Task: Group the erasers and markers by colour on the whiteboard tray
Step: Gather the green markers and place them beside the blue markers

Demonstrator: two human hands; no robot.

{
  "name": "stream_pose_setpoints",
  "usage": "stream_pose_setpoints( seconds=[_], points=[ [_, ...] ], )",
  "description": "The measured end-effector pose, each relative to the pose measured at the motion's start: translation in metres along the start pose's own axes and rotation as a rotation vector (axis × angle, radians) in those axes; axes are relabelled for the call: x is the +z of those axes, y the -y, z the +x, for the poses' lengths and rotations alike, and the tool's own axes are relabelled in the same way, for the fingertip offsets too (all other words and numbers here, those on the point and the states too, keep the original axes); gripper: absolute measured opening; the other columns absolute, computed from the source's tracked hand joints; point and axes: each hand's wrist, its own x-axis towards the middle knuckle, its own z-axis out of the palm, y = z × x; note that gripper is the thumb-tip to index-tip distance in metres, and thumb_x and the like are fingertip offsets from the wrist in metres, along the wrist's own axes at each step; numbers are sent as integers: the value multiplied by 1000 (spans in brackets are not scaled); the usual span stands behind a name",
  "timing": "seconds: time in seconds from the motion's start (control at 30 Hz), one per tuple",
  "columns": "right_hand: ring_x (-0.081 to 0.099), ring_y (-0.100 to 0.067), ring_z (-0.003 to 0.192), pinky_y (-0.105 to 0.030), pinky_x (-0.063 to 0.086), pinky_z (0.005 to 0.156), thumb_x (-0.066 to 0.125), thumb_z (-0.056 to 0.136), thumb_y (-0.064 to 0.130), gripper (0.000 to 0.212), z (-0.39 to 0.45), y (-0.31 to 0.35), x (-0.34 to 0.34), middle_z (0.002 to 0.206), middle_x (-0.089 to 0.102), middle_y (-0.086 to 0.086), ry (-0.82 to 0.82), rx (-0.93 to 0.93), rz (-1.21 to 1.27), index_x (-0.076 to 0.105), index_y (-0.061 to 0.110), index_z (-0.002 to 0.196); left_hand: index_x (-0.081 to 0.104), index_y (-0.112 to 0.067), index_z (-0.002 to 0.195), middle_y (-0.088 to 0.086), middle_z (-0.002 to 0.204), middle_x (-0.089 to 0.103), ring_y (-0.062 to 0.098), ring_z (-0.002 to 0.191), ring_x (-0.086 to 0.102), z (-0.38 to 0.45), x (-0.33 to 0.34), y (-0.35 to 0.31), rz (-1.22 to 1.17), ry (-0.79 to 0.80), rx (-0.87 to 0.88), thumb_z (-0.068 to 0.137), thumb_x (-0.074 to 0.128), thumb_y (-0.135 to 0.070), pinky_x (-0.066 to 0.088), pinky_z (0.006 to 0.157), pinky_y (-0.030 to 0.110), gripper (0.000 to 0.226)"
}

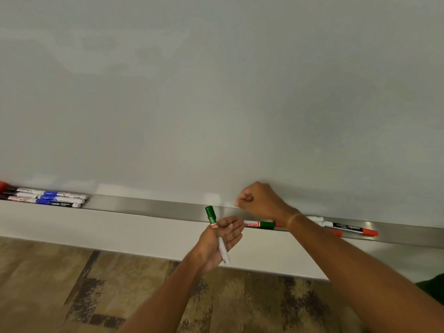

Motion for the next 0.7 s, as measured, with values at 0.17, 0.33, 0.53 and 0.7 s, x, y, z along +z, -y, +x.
stream_pose_setpoints(
  seconds=[0.17, 0.33, 0.53, 0.7],
  points=[
    [62, -26, 75, -29, 51, 68, 66, 78, 13, 10, -11, -48, 0, 74, 63, -6, 125, 130, -376, 63, 12, 68, 52, 4, 130, 21, 127, 63, 33, 122, 58, -3, -8, -2, -113, -42, -14, 94, 45, 4, 42, 106, 41, 37],
    [61, -26, 89, -32, 46, 69, 65, 83, 25, 23, -18, -63, 8, 101, 62, -9, 194, 116, -647, 63, 13, 102, 54, 3, 128, 20, 126, 64, 33, 122, 58, -4, -10, -2, -135, -53, -21, 94, 45, 3, 42, 106, 41, 35],
    [60, -27, 93, -35, 49, 77, 66, 84, 24, 21, -16, -68, 11, 103, 62, -11, 189, 99, -660, 62, 10, 100, 56, 4, 125, 21, 126, 64, 32, 120, 60, -3, -9, -4, -130, -73, 4, 94, 44, 4, 45, 102, 40, 33],
    [61, -26, 86, -34, 52, 75, 68, 81, 25, 20, -15, -67, 5, 98, 64, -10, 111, 110, -511, 65, 11, 96, 58, 3, 123, 20, 124, 66, 30, 114, 64, -2, -11, -12, -143, -88, 43, 94, 45, 3, 48, 98, 39, 31]
  ],
)
